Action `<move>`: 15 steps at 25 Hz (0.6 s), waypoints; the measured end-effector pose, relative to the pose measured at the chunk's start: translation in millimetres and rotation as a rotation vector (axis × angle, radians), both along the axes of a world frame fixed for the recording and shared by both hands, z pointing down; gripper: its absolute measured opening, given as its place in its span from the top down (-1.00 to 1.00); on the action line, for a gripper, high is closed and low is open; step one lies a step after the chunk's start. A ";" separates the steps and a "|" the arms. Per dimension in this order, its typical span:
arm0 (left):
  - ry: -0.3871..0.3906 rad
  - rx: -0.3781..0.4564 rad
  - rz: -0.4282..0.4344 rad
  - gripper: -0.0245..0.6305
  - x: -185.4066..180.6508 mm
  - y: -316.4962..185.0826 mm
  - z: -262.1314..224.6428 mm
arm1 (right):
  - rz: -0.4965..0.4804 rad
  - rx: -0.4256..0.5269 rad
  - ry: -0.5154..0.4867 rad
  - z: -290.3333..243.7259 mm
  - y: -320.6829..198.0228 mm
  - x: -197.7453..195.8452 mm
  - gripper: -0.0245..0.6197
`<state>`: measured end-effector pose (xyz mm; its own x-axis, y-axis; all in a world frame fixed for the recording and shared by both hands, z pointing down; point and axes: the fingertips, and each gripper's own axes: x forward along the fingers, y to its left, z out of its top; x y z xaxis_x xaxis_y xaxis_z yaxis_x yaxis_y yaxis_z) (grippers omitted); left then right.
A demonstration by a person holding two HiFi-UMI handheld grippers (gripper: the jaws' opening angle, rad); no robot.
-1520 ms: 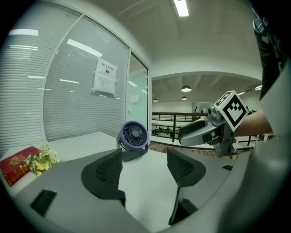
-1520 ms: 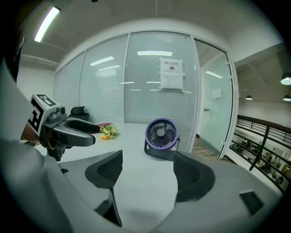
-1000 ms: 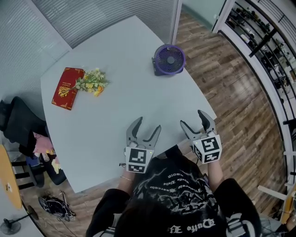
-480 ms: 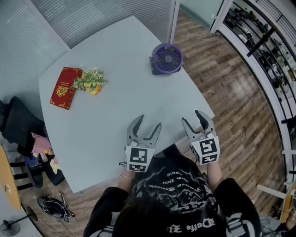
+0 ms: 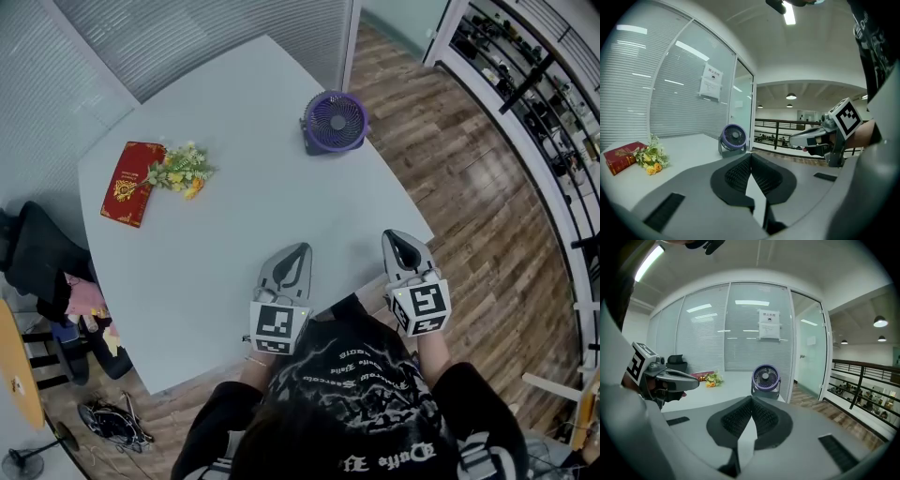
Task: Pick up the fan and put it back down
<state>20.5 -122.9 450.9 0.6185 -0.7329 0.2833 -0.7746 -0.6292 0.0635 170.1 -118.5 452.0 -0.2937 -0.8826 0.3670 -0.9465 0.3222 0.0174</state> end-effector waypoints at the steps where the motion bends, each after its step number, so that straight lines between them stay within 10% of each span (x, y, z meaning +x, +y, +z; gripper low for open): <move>1: -0.008 -0.003 -0.001 0.86 0.3 -1.0 0.7 | -0.011 -0.001 -0.004 -0.2 0.4 -1.9 0.90; 15: -0.010 -0.030 0.002 0.86 2.1 -8.3 5.1 | -0.015 0.001 0.021 0.7 -7.9 -8.6 0.90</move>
<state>22.6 -131.2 456.0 0.6169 -0.7230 0.3110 -0.7743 -0.6284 0.0748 161.6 -126.4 452.7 -0.2988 -0.8786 0.3726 -0.9411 0.3360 0.0376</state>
